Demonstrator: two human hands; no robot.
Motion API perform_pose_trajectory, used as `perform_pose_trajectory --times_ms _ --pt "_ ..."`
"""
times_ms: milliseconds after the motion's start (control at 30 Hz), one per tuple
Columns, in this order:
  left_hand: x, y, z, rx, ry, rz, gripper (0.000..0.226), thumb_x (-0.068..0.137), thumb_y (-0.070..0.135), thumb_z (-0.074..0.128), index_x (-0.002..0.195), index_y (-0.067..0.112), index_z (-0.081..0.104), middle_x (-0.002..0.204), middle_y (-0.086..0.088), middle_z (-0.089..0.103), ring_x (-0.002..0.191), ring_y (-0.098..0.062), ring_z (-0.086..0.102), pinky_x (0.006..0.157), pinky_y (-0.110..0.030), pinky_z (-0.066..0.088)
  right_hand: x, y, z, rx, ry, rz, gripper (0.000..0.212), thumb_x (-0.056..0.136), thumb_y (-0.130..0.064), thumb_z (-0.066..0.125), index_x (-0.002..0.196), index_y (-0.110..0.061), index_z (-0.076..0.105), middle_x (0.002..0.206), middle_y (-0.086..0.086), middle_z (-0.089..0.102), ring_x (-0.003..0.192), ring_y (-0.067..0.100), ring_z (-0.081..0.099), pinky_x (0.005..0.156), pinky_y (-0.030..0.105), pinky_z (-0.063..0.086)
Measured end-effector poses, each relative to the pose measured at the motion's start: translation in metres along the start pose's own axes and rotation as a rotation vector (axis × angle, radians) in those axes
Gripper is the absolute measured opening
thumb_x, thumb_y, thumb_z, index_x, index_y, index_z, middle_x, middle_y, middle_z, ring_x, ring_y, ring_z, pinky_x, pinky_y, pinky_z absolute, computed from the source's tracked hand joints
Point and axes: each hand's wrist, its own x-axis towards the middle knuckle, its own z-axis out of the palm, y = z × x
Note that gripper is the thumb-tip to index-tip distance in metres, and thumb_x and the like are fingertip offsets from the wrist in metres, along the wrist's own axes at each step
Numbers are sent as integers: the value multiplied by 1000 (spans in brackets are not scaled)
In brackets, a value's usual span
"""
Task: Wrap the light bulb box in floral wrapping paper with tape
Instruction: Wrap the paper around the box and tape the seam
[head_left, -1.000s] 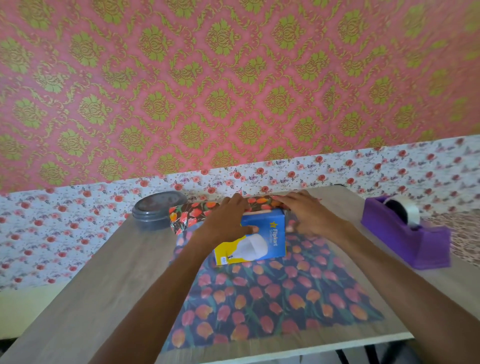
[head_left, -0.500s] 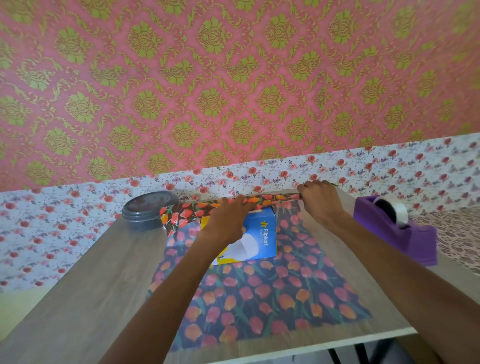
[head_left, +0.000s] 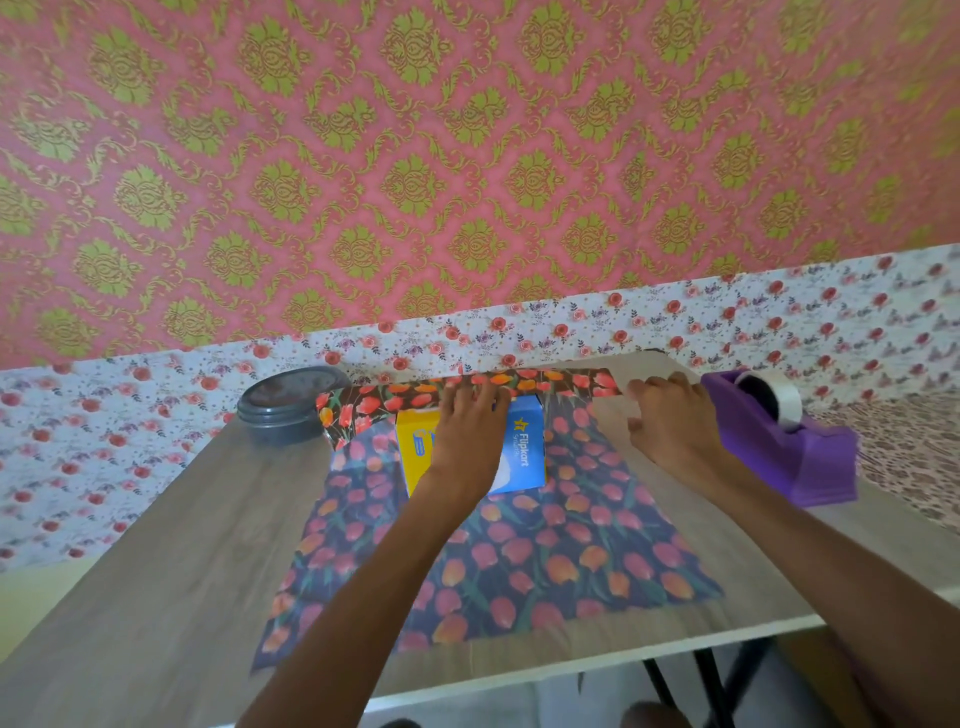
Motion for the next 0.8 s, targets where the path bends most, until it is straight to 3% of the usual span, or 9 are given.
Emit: perform_pose_trajectory --times_ms 133,267,367,467,533,600,667,800 --pt "1 11 -3 -160 -4 -108 63 96 23 56 149 16 22 143 -9 38 132 -37 37 116 -51 22 -24 19 6 19 10 24 32 83 -27 69 114 -19 66 101 2 71 103 29 57 85 38 45" --pt "0 20 -2 -177 -23 -181 54 103 37 41 150 15 24 147 -11 35 135 -40 35 117 -56 18 -49 36 6 10 135 155 45 71 -22 79 113 -15 64 115 11 61 113 35 46 91 47 37" --pt "1 27 2 -159 -3 -236 52 103 38 40 148 15 28 146 -13 36 134 -42 34 117 -58 16 -65 59 2 4 174 357 67 69 -26 82 127 -14 50 134 14 45 123 39 39 95 51 35" --pt "-1 34 4 -161 47 -278 51 99 34 47 144 13 36 143 -16 40 131 -42 37 116 -59 16 -75 88 2 147 34 601 87 74 -33 80 144 -14 30 150 19 28 133 45 33 98 55 39" --pt "0 38 2 -160 40 -288 52 98 33 49 143 12 36 143 -17 40 132 -42 36 115 -59 17 -78 108 5 373 -43 665 91 76 -37 79 144 -10 26 143 23 39 124 46 45 90 50 47" --pt "1 40 0 -162 3 -290 53 99 34 48 144 12 34 146 -16 37 134 -42 34 115 -58 18 -79 122 6 534 -60 653 85 73 -41 82 135 -6 36 120 20 59 106 40 61 78 42 50" --pt "1 41 -2 -166 -9 -294 53 99 33 47 146 12 32 148 -16 34 135 -42 33 116 -57 18 -80 127 7 541 -23 635 80 66 -46 85 124 -7 46 107 13 67 96 34 66 77 40 55" --pt "2 39 -4 -163 -30 -288 53 100 34 47 147 14 31 148 -16 33 135 -42 33 115 -57 19 -78 114 8 512 -28 614 82 61 -53 84 120 -9 49 104 10 68 97 32 66 78 37 52"
